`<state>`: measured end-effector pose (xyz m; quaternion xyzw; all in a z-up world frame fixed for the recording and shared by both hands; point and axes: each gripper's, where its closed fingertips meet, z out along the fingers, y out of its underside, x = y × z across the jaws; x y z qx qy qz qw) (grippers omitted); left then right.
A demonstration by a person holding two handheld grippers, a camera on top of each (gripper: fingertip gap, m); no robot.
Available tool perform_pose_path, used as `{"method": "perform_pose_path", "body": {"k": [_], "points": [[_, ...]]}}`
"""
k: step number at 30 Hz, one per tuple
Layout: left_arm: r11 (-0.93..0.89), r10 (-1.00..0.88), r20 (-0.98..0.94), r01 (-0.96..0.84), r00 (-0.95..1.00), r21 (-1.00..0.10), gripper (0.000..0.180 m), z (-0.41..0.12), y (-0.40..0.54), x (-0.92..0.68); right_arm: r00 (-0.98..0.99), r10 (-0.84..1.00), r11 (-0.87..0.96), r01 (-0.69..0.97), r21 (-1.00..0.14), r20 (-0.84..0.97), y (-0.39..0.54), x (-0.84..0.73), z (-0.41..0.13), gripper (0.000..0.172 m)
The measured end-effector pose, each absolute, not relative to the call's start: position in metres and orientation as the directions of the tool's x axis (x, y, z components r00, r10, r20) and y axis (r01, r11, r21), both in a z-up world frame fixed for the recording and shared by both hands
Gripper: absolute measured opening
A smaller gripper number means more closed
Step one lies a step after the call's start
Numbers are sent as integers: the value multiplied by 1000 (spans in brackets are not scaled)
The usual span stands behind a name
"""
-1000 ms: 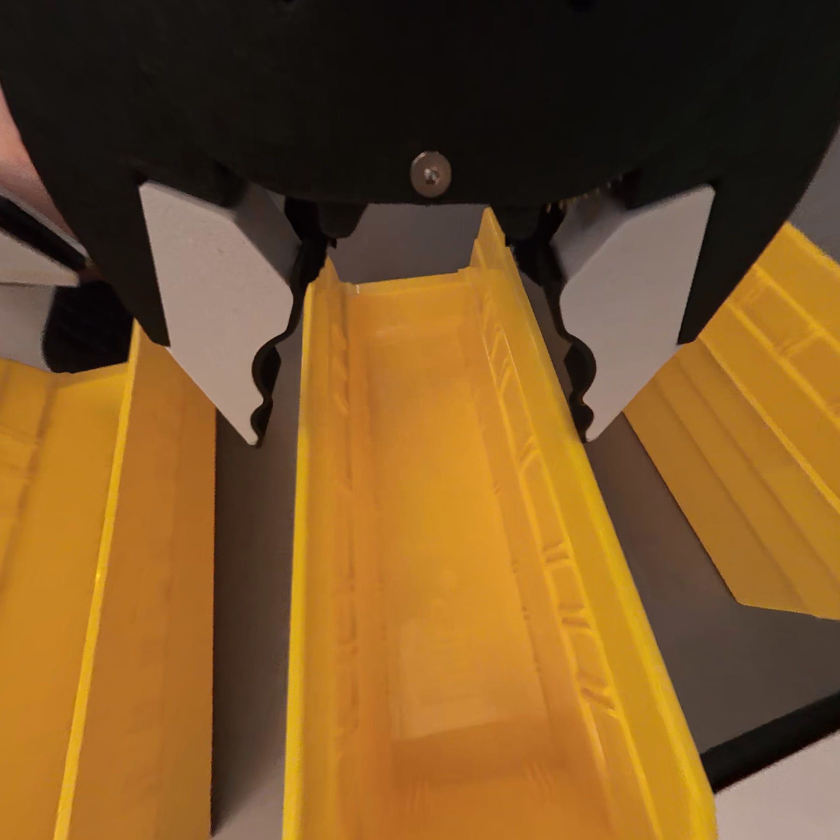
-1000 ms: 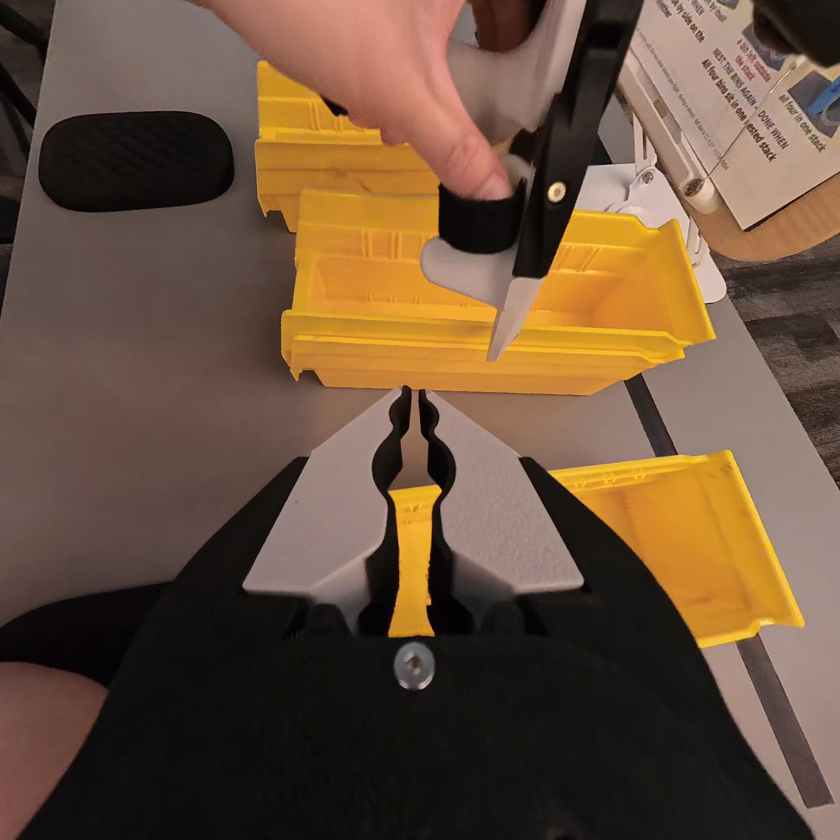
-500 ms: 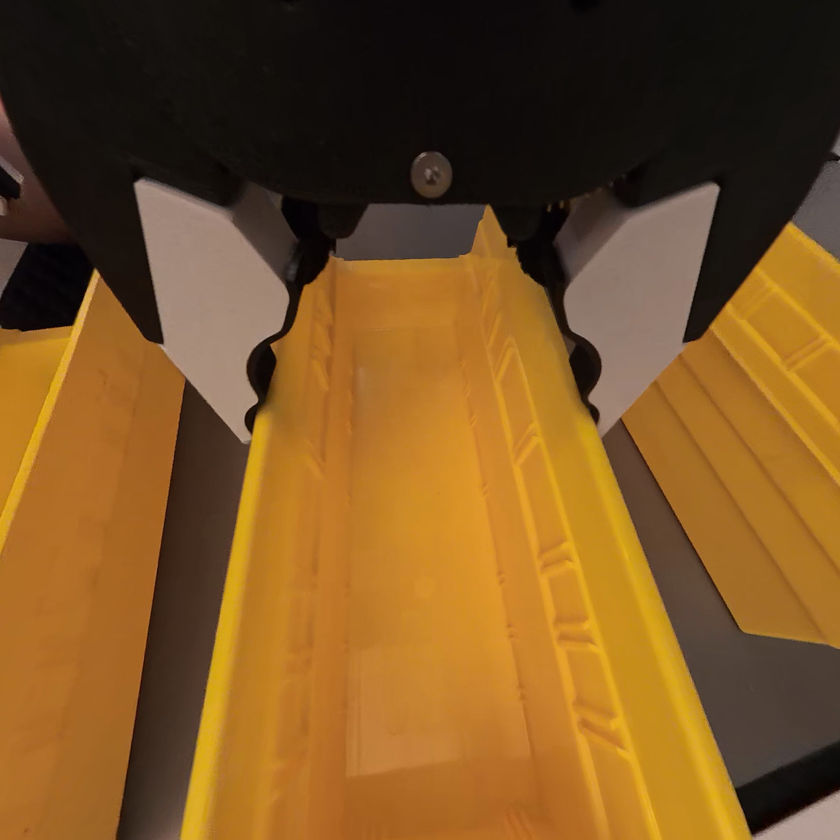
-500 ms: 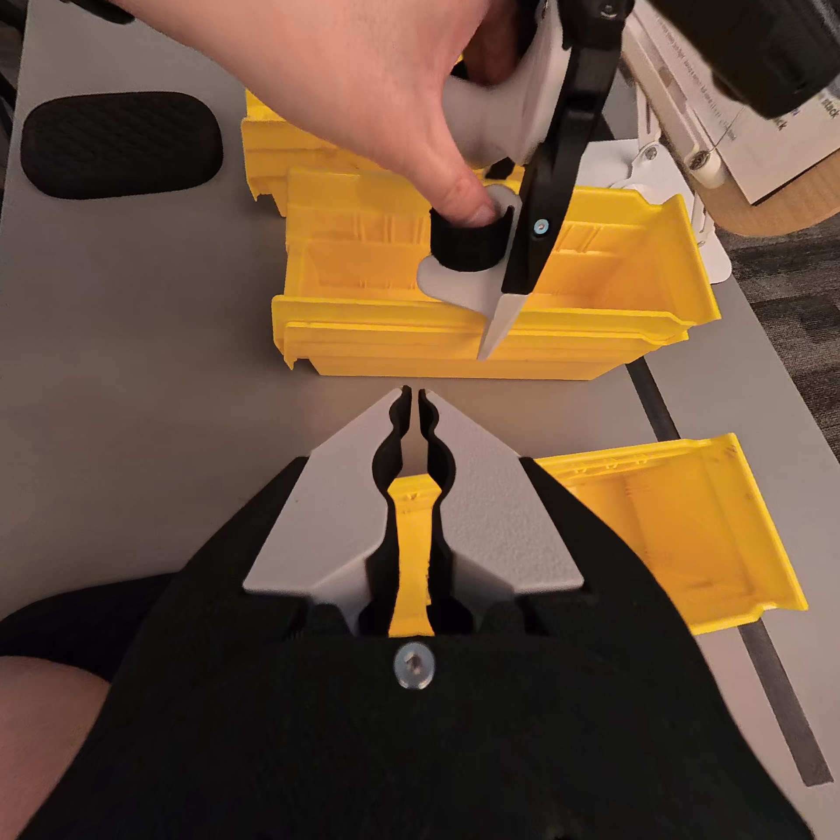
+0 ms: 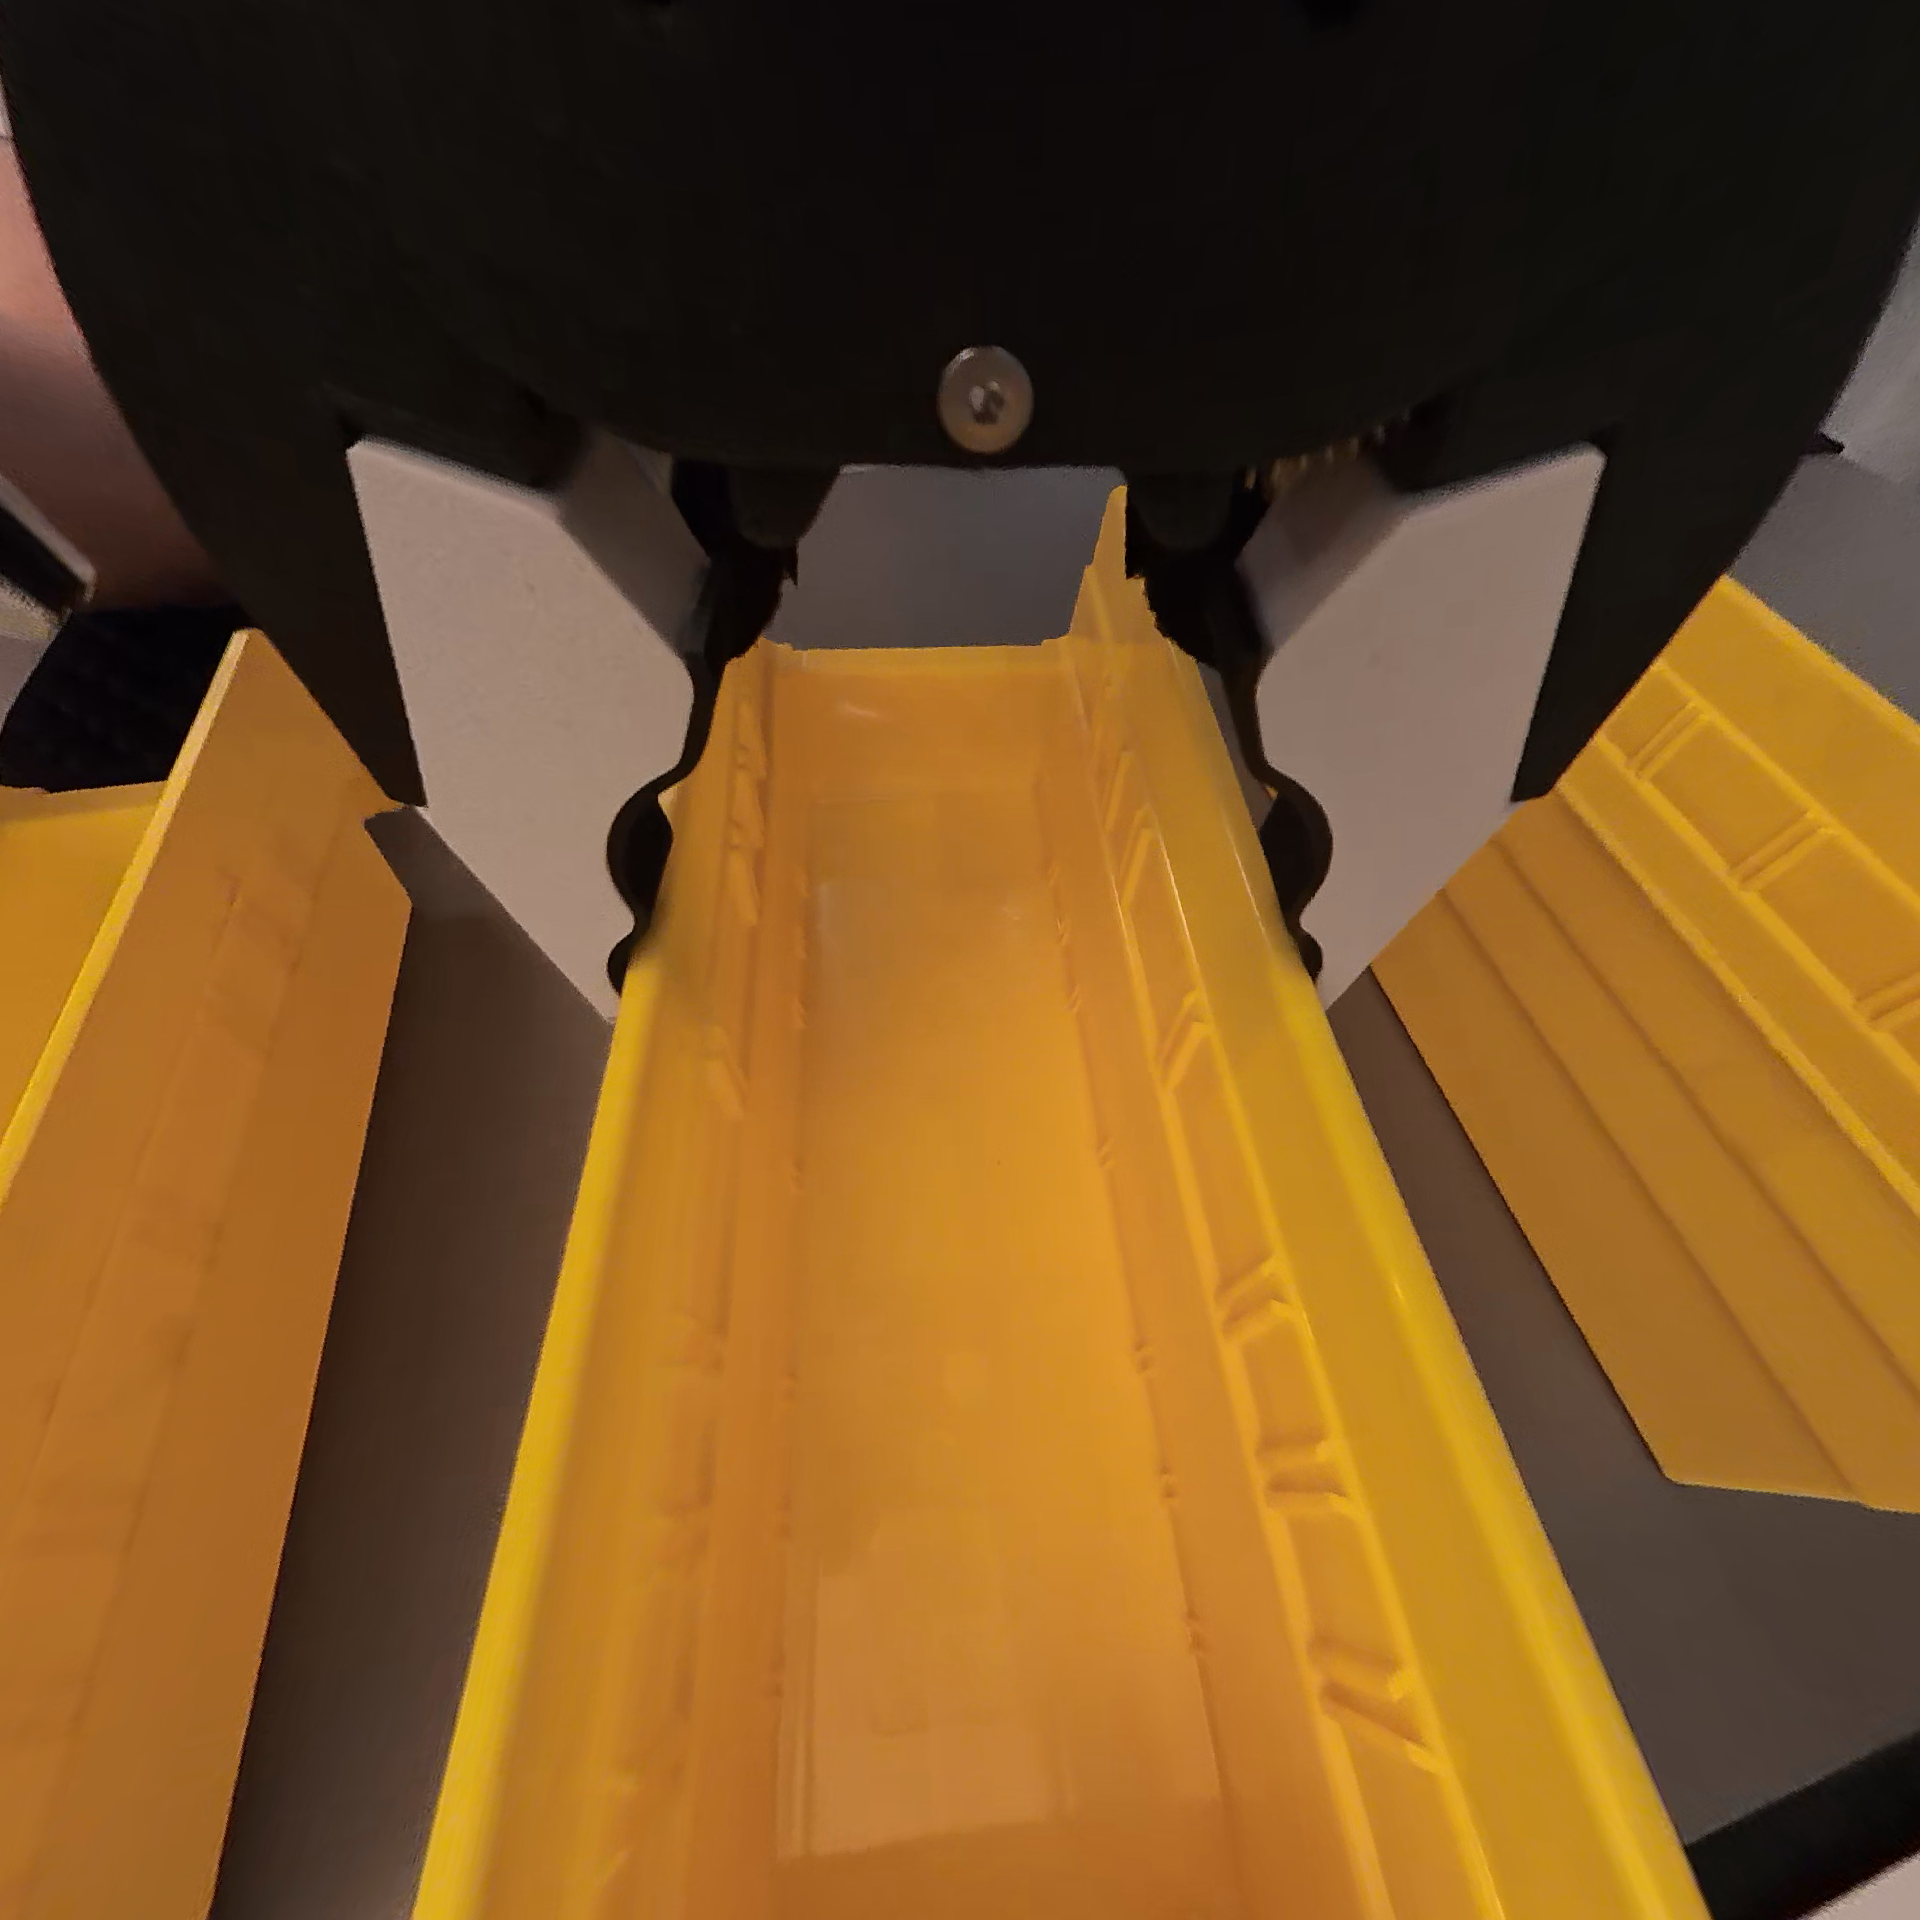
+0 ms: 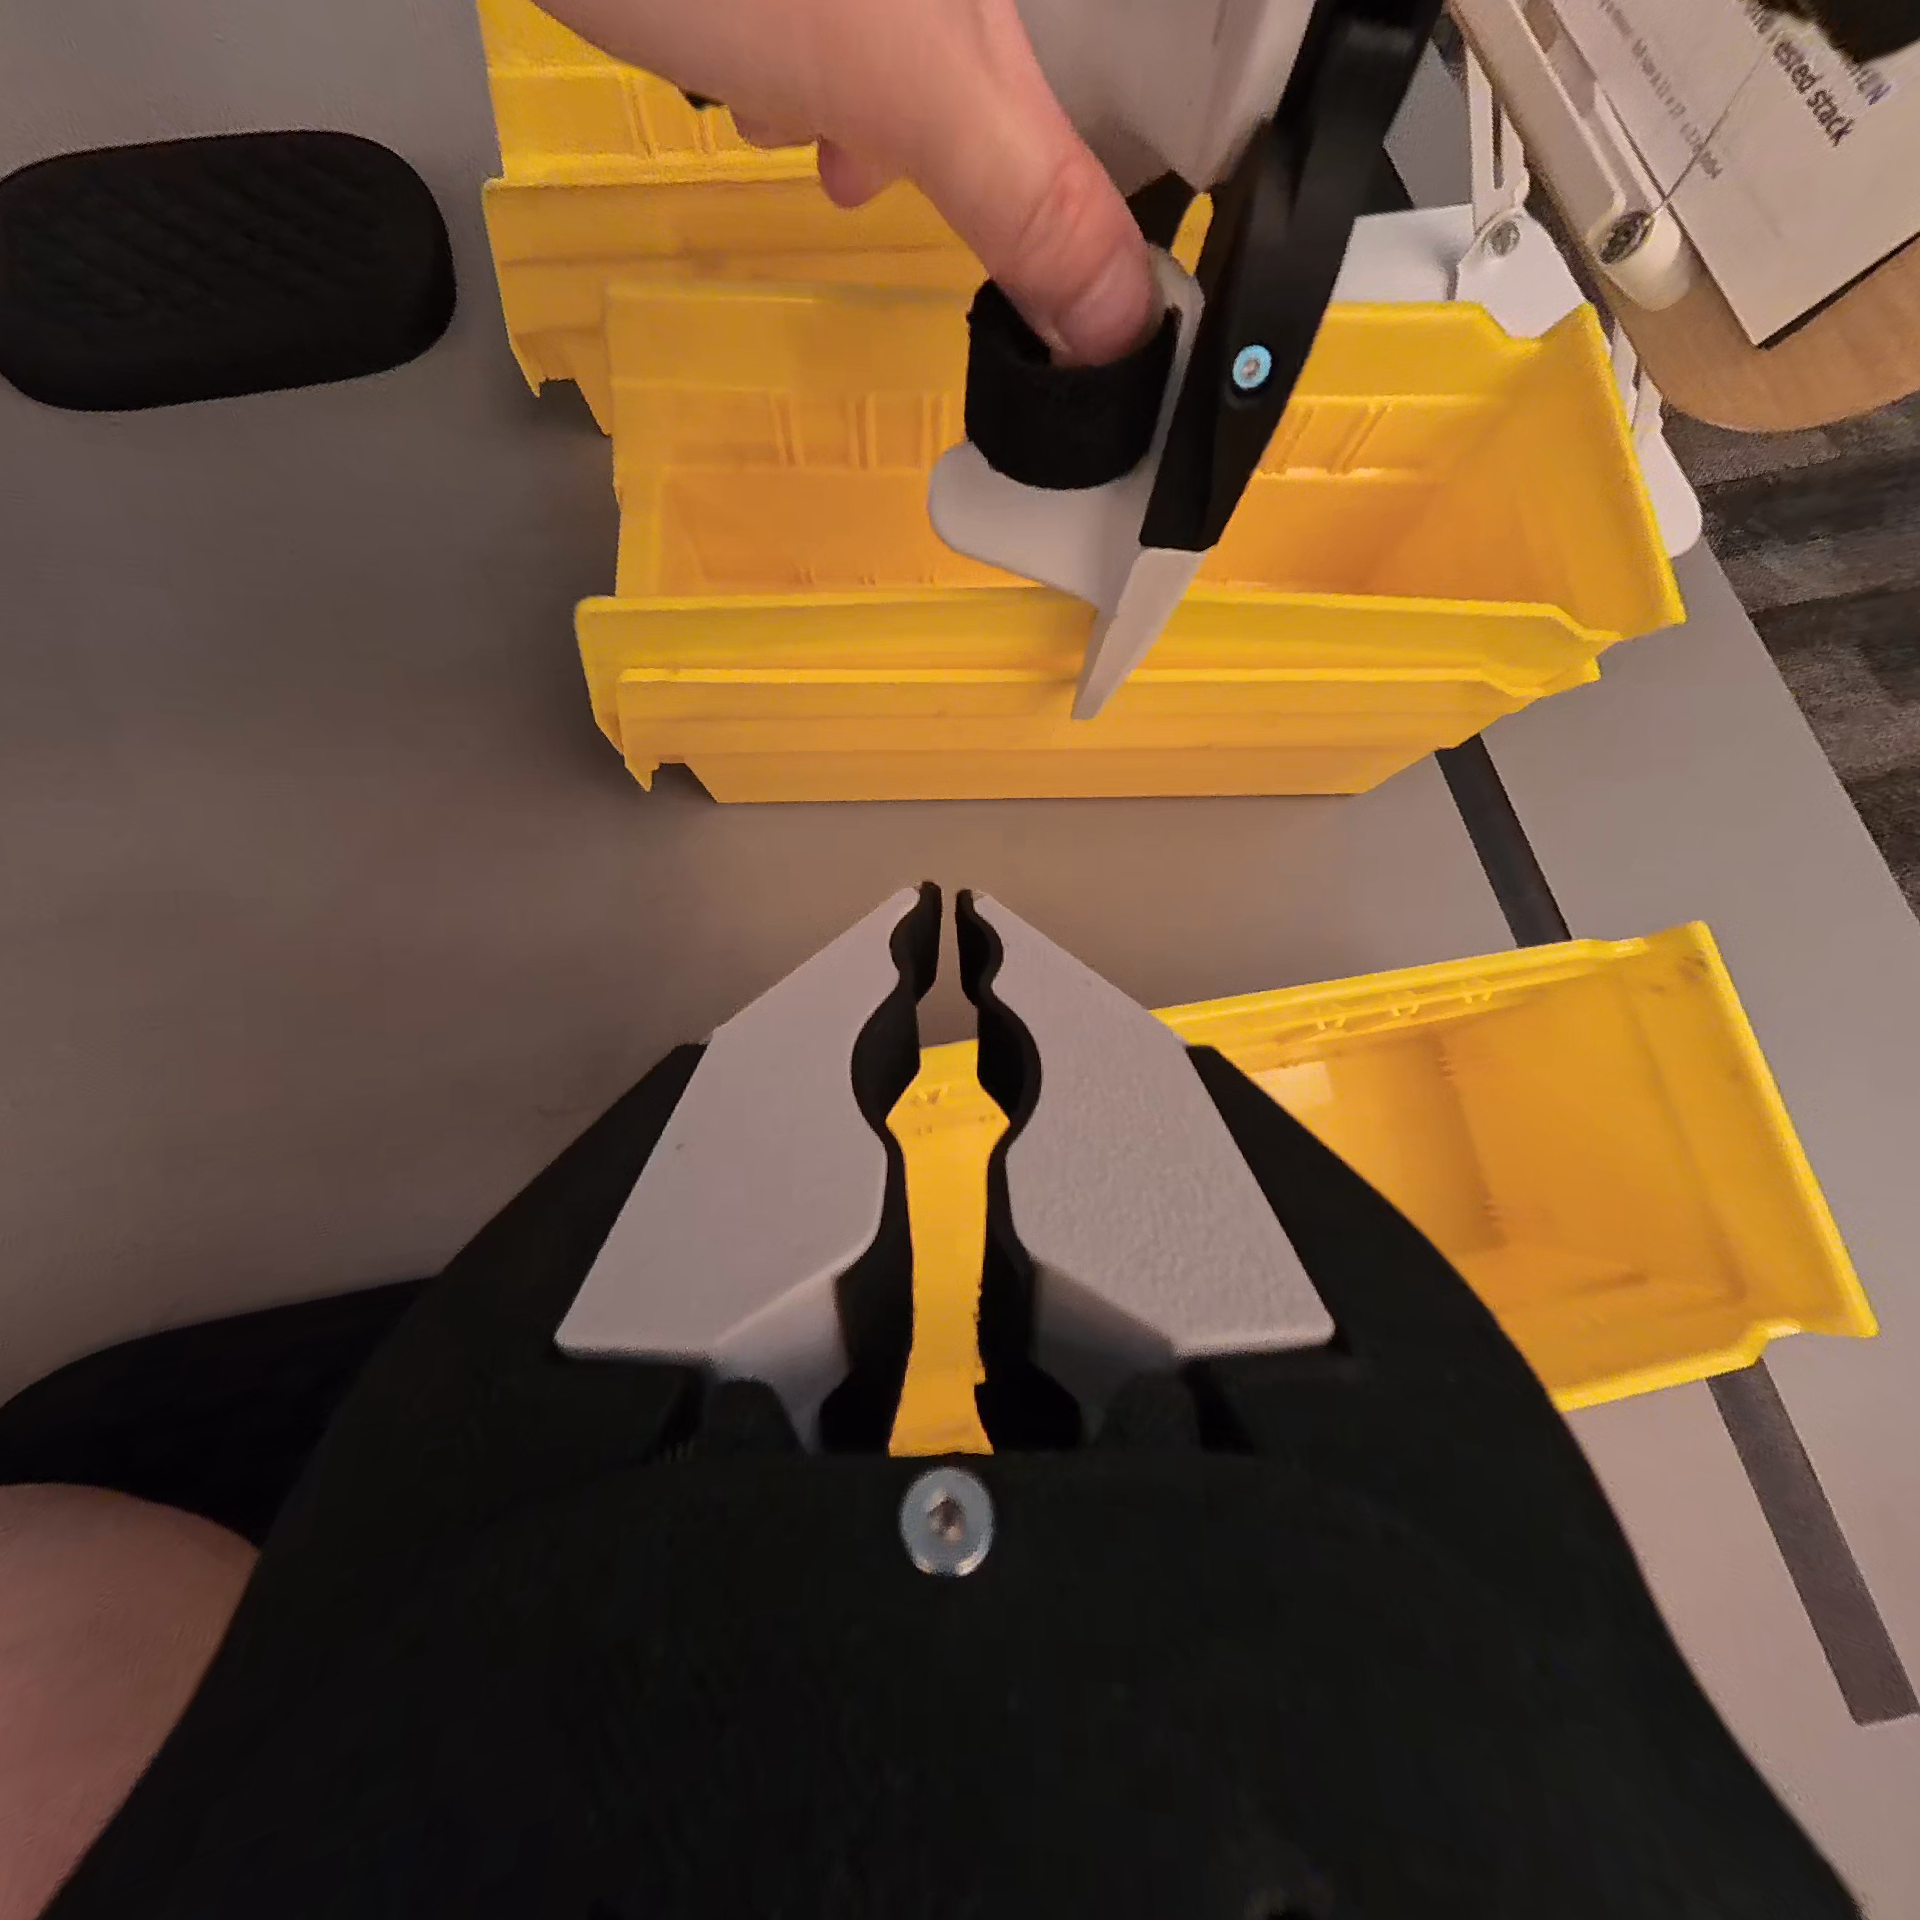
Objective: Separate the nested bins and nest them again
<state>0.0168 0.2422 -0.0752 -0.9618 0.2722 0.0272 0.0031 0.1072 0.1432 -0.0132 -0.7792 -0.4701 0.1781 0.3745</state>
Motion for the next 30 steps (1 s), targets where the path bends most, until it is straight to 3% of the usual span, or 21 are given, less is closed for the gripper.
{"method": "perform_pose_path", "body": {"k": [22,30], "points": [[-841,-540,-69,-541,839,9,117,-31,241,24,488,871,-295,607,-738,54,145,106,-21,3],[-841,-541,-67,-540,839,30,116,-36,235,19,384,920,-119,464,-878,78,155,60,11,0]]}}
